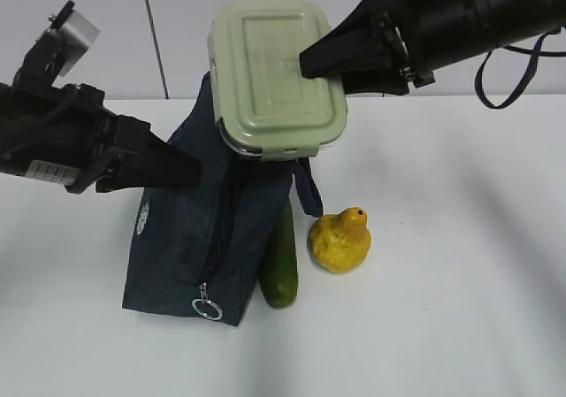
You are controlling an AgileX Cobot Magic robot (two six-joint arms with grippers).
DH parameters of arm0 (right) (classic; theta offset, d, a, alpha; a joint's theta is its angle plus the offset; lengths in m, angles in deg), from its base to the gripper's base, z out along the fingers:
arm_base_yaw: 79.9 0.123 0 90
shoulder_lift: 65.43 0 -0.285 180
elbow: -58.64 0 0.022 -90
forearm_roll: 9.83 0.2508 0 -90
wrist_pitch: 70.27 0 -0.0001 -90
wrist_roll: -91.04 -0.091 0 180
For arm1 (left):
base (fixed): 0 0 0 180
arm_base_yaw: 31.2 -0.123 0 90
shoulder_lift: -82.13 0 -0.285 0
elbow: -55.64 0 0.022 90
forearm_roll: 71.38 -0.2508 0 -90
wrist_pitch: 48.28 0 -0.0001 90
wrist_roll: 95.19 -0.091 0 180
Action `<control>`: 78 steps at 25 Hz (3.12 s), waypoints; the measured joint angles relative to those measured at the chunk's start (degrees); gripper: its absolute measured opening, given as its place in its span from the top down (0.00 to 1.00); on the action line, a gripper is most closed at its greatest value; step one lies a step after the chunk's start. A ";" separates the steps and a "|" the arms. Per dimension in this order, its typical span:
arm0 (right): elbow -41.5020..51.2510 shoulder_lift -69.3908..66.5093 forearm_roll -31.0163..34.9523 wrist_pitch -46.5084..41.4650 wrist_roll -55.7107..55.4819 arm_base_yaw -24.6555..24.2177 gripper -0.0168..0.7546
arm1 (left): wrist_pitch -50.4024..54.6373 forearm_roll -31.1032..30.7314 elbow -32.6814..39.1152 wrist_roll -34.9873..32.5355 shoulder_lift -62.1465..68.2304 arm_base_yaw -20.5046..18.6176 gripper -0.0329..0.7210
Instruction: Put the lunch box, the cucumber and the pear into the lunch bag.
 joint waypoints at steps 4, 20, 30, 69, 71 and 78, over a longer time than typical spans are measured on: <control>0.00 -2.24 0.35 1.39 0.10 0.42 0.50 | 0.00 0.12 0.00 -0.31 0.00 0.00 0.96; -0.35 -5.36 -13.48 2.33 -0.96 0.42 0.50 | -1.03 3.64 0.00 -2.09 0.00 0.00 0.96; -0.39 -5.82 -19.24 -2.12 -1.71 0.42 0.50 | -1.72 4.64 0.00 -2.09 0.00 0.00 0.96; -0.49 -7.68 -10.73 8.24 -10.03 7.94 0.50 | 0.11 10.25 0.00 -4.02 0.99 0.00 0.96; -0.49 -9.05 -9.69 8.80 -10.13 9.32 0.50 | 0.36 10.37 0.00 -4.02 1.73 0.00 0.96; -0.49 -11.48 -7.72 13.34 -9.07 12.33 0.50 | 1.33 10.77 0.00 -4.02 2.30 0.00 0.96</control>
